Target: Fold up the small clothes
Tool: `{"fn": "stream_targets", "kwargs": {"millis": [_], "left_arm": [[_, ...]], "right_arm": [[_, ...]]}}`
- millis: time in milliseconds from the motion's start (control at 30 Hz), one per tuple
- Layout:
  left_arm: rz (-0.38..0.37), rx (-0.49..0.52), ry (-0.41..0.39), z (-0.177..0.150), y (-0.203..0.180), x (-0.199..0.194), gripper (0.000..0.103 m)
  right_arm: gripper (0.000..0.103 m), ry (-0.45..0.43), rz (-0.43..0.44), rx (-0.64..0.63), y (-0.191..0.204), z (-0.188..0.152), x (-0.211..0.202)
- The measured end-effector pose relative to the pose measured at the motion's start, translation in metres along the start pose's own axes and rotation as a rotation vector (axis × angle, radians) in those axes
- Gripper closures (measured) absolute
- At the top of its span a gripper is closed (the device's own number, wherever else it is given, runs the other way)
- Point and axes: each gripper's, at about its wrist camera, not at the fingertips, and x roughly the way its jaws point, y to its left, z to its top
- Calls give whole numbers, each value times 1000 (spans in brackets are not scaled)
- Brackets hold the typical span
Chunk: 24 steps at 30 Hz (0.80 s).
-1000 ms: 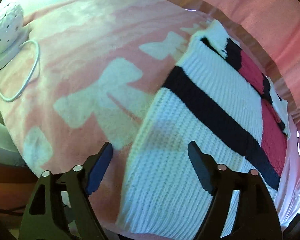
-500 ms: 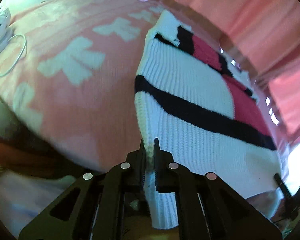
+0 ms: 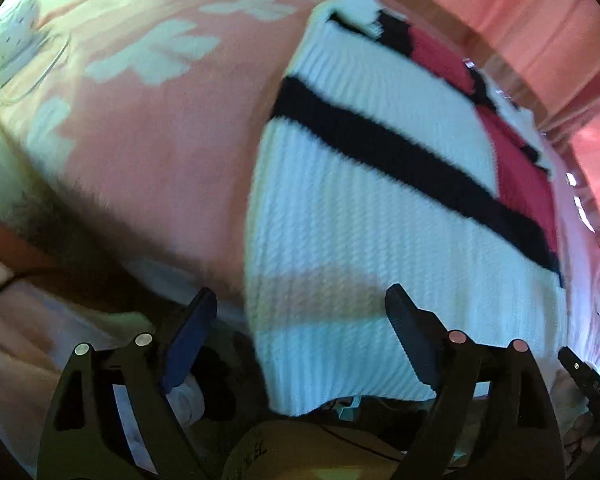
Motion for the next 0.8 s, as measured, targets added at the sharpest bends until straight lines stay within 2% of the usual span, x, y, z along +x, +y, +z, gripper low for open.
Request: {"fn": "stream_targets", "kwargs": {"millis": [67, 100, 133, 167, 233, 267, 300, 333, 433, 533, 700, 800], "left_arm": [[-19, -18, 1, -2, 4, 2, 19], [-32, -22, 3, -2, 5, 3, 25], [-74, -23, 6, 0, 6, 2, 39], [-95, -28, 14, 0, 6, 2, 41], [-101, -47, 30, 2, 7, -1, 58], [-103, -42, 34, 2, 9, -6, 65], [-110, -36, 32, 0, 11, -11, 85], [-137, -25, 28, -1, 12, -20, 93], [-189, 53, -42, -5, 7, -63, 94], [-236, 126, -104, -15, 0, -112, 95], [-377, 130, -155, -37, -7, -171, 95], [-431, 144, -247, -28, -16, -207, 95]], "right_arm": [[62, 20, -9, -2, 2, -3, 8], [61, 1, -8, -1, 3, -3, 8], [69, 0, -9, -2, 4, -3, 8], [79, -1, -11, 5, 3, -3, 8], [96, -7, 53, 37, -1, -4, 6], [99, -31, 75, 39, -1, -6, -1], [99, -60, 80, 31, 0, -8, -11], [99, -92, 88, 30, 1, -10, -23], [100, -198, 134, 21, -1, -25, -71], [100, -273, 136, -15, 0, -42, -117], [100, -366, 153, -61, 4, -76, -180], [100, -447, 190, -99, 17, -70, -213]]}}
